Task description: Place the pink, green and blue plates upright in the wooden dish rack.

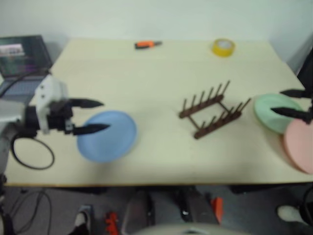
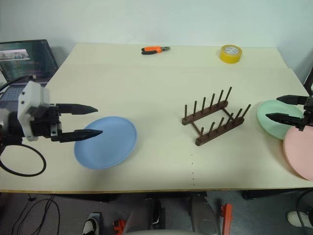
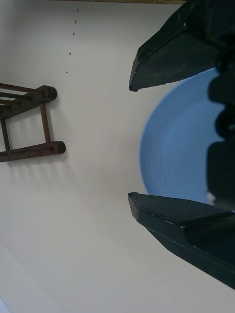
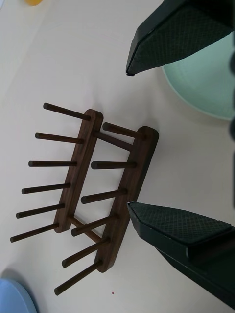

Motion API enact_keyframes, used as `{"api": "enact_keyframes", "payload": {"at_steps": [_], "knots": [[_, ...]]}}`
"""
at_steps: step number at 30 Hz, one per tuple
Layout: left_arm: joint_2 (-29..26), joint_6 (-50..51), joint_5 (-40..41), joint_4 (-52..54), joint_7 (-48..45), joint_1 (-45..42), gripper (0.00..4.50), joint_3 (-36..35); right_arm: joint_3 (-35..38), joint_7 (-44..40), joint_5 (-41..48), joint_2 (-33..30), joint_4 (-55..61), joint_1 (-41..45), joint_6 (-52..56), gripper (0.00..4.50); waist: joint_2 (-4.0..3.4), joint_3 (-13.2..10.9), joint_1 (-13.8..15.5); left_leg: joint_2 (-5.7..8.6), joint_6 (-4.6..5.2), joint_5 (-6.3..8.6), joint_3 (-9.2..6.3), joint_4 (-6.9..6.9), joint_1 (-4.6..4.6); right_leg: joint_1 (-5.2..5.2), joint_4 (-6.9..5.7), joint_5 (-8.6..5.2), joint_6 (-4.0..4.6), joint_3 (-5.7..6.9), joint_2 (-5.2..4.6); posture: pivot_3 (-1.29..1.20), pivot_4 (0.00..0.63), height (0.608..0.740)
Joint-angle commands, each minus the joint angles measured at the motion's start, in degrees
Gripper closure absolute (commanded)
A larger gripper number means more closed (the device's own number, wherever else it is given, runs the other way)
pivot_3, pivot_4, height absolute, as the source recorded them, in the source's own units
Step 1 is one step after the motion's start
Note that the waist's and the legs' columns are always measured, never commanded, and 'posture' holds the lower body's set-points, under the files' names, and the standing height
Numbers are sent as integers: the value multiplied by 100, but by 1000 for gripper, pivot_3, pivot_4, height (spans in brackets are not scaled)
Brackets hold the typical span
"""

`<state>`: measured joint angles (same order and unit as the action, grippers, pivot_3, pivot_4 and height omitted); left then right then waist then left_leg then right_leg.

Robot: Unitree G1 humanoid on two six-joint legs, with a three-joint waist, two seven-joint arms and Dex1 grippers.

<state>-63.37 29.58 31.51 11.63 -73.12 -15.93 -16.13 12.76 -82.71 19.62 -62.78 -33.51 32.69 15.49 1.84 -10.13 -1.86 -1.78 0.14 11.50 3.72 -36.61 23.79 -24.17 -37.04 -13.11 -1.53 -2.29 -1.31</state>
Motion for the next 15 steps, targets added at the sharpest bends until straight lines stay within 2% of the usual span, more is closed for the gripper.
{"api": "enact_keyframes", "payload": {"at_steps": [1, 10, 15], "knots": [[-66, -43, 75, 88, 28, -97, 845, -156, 118, -9, 101, -64, 182, 103, -3, 14, 0, 0, -1, 0, 0, 0, 0, 0, 0, 0, 0, 0, 0, 0, 0, 0, 150, 740], [-52, 90, 227, 364, 105, -22, 845, -310, -41, -26, -23, 57, -96, 415, -146, 14, 0, 0, 1, -1, 0, 0, 0, 1, 1, -1, 1, 0, 0, 1, 0, 0, 150, 740], [151, 148, 435, 772, 172, -268, 845, 95, -3, 10, 3, 49, -54, 378, -155, 14, 0, 0, 4, 2, 0, 0, 0, 0, 2, 1, 2, 0, 0, 1, -1, 0, 150, 740]]}}
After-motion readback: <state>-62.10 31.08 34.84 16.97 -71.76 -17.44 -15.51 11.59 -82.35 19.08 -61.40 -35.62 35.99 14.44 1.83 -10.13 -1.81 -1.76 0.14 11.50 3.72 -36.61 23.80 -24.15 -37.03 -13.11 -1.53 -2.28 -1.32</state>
